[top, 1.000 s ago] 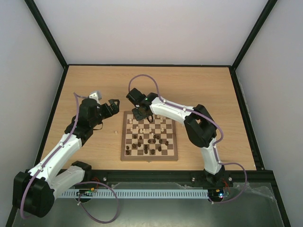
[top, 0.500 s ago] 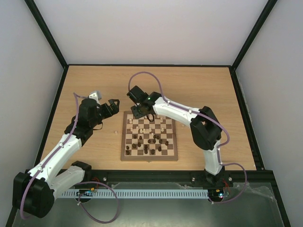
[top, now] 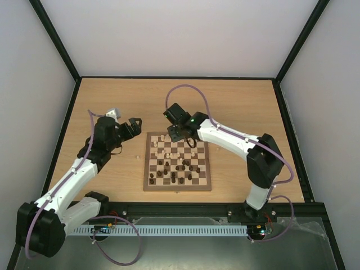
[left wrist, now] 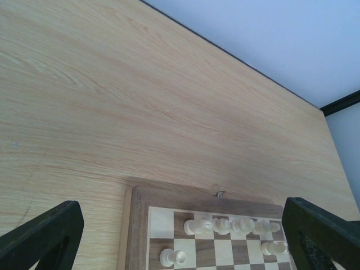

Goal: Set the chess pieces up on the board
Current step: Pick up the chess piece at the center of the board.

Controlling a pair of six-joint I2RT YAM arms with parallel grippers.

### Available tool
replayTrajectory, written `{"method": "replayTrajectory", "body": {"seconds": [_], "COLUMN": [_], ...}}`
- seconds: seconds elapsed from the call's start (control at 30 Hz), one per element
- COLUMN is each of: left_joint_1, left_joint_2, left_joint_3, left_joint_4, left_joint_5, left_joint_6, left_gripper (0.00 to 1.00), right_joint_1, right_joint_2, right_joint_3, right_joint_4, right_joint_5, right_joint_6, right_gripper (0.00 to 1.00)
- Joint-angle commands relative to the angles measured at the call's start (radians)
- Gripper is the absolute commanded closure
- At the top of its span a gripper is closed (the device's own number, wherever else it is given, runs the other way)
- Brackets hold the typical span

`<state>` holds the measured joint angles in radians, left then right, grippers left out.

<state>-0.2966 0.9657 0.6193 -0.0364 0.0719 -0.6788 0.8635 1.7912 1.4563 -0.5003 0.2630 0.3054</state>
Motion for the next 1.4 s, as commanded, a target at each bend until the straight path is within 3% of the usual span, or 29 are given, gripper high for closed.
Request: {"method": "replayTrajectory", "body": {"seconds": [0.0, 0.23, 0.6, 1.0, 1.37], "left_joint_1": [0.004, -0.029, -0.048, -0.050, -0.051], "left_joint_2": [0.050, 0.132, 0.134, 0.147, 0.154], "left_joint_3": [-0.010, 0.001, 0.000, -0.001, -0.001], "left_joint_4": [0.008, 0.024, 0.029, 0.036, 0.041], "left_joint_5": [0.023, 0.014, 0.009, 0.012, 0.008], "left_joint_6": [-0.002, 0.007, 0.004, 0.002, 0.002], "left_gripper": [0.01, 0.01, 0.01, 0.00, 0.00], "right_joint_1": [-0.060, -0.140, -0.290, -0.356, -0.356], "right_joint_2": [-0.070, -0.143, -0.339, -0.305, -0.238], "right_joint_3": [-0.082, -0.174, -0.435, -0.564, -0.568], "right_joint_4": [-0.003, -0.032, -0.008, 0.059, 0.082], "right_joint_5": [0.026, 0.057, 0.061, -0.010, -0.032], "right_joint_6": [0.024, 0.058, 0.134, 0.169, 0.155], "right_gripper": [0.65, 0.65, 0.61, 0.61, 0.69]}}
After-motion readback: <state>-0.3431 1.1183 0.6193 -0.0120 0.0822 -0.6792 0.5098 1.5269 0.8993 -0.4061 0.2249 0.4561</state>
